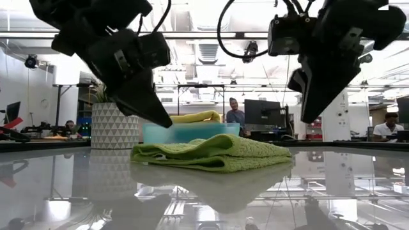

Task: Fold microfiber towels
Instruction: Fold the green microfiber cloth, then put the green microfiber cloth into the green bin

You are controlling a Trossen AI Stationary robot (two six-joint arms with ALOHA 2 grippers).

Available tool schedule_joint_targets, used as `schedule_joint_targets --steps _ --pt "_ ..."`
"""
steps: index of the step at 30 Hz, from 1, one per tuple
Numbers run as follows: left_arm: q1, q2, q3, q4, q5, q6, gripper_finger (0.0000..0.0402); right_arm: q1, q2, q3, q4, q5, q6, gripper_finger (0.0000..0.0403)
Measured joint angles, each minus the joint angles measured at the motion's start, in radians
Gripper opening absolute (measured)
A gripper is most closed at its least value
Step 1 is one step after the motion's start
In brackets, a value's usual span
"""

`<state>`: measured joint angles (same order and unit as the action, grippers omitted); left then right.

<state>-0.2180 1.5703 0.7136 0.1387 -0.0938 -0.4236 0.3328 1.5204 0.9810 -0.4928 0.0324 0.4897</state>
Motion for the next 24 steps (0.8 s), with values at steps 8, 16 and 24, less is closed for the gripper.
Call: schedule_joint_targets --steps 8,16,24 --pt "0.042 -0.017 0.001 0.009 0.034 0.085 0.0067 0.003 -0.006 -0.03 0.002 -0.014 0.279 0.0076" --pt "0.098 0.033 0.0 0.151 -0.06 0.098 0.0175 0.003 -0.007 -0.048 0.005 0.034 0.322 0.0157" --pt "0.137 0.157 0.016 0.253 -0.065 0.143 0.0198 0.002 -0.007 -0.048 0.012 0.058 0.294 0.021"
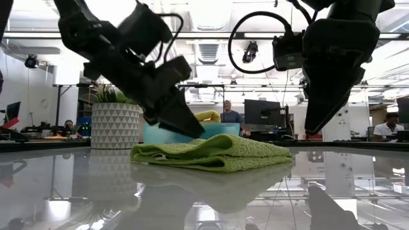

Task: Fold microfiber towels
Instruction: Put the green microfiber cloth into the green bin

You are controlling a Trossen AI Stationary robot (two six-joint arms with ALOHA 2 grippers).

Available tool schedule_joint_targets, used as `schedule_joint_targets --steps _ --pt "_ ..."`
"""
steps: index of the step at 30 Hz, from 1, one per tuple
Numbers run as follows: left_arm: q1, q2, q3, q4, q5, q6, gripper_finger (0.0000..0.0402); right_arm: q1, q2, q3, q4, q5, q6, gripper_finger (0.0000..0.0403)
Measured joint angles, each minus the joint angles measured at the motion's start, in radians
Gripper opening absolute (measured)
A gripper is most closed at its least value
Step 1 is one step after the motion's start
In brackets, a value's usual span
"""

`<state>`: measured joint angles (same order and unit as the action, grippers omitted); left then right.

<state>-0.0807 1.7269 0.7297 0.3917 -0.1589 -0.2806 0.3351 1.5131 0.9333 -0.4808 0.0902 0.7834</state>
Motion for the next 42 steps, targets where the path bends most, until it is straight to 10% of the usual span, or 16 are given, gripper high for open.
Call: schedule_joint_targets --steps 10,20,42 --pt "0.003 0.108 0.017 0.068 0.03 0.0 0.0181 -0.001 0.0 -0.016 0.097 0.074 -0.003 0.0236" --pt "0.0 0.11 0.017 0.068 0.035 0.003 0.001 -0.032 0.0 -0.171 0.438 0.086 0.047 0.0249" --pt "-0.028 0.071 0.015 0.095 0.014 0.035 0.0004 -0.083 0.184 -0.258 0.907 0.07 0.05 0.0188"
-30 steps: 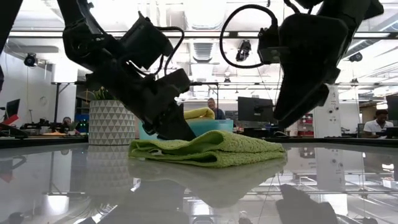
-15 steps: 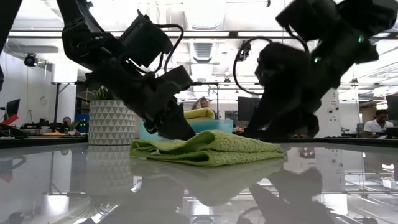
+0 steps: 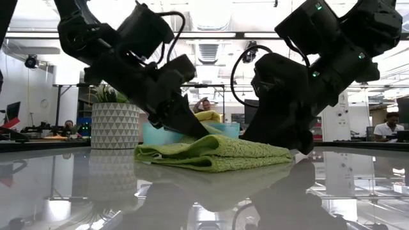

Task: Fold microfiber towels
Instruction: Put the green microfiber cloth into the green bin

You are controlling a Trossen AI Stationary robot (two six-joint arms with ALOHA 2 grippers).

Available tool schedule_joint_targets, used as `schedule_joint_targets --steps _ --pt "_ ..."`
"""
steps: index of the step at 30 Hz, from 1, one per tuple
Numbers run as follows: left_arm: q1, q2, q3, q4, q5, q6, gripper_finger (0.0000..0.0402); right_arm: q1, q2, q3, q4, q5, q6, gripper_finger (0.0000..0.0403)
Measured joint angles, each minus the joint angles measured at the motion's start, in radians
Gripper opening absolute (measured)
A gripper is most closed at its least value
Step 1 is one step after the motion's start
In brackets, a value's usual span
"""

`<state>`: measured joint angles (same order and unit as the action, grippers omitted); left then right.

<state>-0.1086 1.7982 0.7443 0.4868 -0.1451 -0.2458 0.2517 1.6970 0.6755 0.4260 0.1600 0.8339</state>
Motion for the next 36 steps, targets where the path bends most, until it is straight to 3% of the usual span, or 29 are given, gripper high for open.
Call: schedule_joint_targets --steps 11,22,36 --pt "-0.011 -0.046 -0.014 -0.004 -0.027 0.026 0.0003 -0.004 -0.005 0.001 0.018 -0.022 -0.084 0.0019" --pt "-0.01 -0.15 -0.015 -0.038 -0.083 0.125 0.0003 -0.076 -0.102 0.003 -0.053 -0.029 -0.245 0.0009" --pt "0.032 -0.288 -0.017 -0.11 -0.344 0.248 0.0003 -0.28 -0.255 0.057 -0.204 -0.057 -0.589 0.0009"
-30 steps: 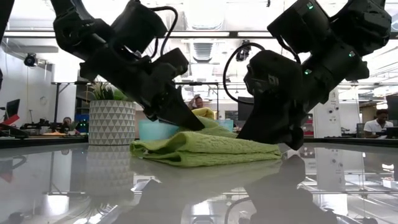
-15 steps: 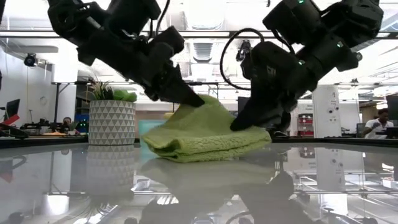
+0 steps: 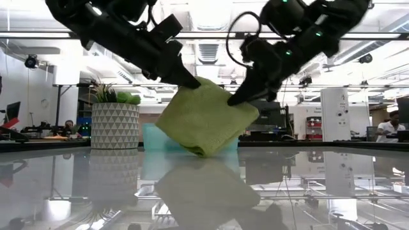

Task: Fold microfiber towels
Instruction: Put the green microfiber cloth into the green bin

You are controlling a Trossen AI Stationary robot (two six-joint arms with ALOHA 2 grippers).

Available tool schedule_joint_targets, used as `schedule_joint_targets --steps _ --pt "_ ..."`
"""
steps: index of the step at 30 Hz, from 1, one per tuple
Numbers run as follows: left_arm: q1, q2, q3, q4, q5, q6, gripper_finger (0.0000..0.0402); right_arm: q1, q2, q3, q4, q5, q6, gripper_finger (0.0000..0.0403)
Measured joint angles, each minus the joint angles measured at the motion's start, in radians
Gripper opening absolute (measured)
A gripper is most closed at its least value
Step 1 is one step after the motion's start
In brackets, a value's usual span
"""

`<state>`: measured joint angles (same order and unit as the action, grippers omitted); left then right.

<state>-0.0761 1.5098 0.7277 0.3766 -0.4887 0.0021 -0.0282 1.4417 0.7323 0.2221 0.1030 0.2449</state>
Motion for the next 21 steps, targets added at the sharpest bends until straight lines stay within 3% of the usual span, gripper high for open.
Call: schedule_joint_targets --steps 12,21 --pt "0.185 -0.022 0.016 0.027 -0.042 0.006 0.0003 -0.228 0.02 0.356 -0.354 0.001 -0.456 0.0009" --pt "0.336 -0.023 0.02 0.093 -0.042 0.005 0.0003 -0.369 0.233 0.675 -0.526 -0.029 -0.653 0.0009"
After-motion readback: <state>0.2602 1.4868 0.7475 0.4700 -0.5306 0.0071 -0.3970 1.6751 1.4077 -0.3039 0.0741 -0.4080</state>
